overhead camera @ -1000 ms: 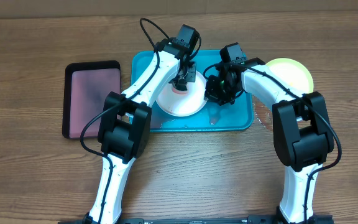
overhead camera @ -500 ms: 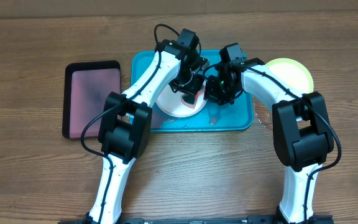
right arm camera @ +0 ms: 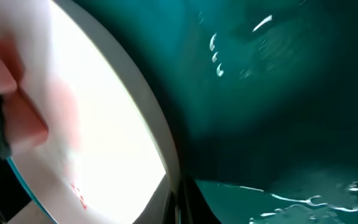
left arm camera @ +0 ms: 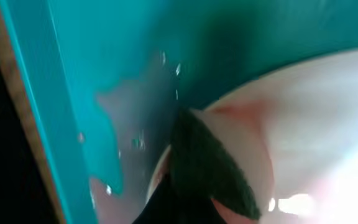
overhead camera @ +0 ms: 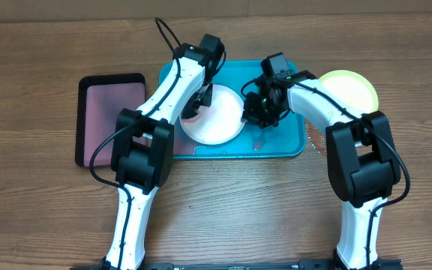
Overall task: Clean dirty plates on tray and stack at the side
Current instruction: 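Scrub the white plate with the sponge while the right gripper holds it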
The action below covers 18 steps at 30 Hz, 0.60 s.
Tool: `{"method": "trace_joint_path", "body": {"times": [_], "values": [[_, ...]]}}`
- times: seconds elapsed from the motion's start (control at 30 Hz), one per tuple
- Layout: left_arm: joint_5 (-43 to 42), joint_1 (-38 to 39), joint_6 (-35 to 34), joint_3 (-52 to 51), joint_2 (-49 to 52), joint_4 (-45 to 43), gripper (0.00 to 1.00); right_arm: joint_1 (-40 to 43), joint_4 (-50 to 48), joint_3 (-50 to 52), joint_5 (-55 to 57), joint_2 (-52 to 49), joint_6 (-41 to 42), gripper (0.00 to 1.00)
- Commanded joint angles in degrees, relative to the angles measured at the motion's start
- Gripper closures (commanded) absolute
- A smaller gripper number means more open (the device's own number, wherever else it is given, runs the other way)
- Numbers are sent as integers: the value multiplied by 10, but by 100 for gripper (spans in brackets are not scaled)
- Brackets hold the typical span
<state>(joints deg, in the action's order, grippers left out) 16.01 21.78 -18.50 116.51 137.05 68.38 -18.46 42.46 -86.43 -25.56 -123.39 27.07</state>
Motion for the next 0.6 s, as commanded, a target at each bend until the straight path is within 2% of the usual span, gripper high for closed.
{"method": "trace_joint_path", "body": {"times": [0.0, 0.07, 0.1, 0.17, 0.23, 0.4, 0.5, 0.57], "values": [[-57, 0, 51, -2, 12, 23, 96, 9, 2, 3, 0, -1, -5, 96], [-151, 4, 123, -2, 12, 35, 96, 10, 2, 3, 0, -1, -5, 96], [-245, 6, 191, -2, 12, 42, 96, 12, 3, 3, 0, -1, -5, 96], [-357, 9, 270, -2, 12, 48, 96, 14, 5, 3, -1, -1, -5, 96], [-451, 13, 322, -2, 12, 44, 96, 17, 9, 3, -1, -1, -5, 96], [-488, 22, 315, -2, 12, -5, 96, 17, 9, 3, -3, -1, -5, 96], [-479, 23, 283, -2, 12, -49, 96, 17, 10, 3, -3, -1, -5, 96], [-440, 22, 249, -2, 12, -79, 96, 17, 10, 3, -3, -1, -5, 96]]}}
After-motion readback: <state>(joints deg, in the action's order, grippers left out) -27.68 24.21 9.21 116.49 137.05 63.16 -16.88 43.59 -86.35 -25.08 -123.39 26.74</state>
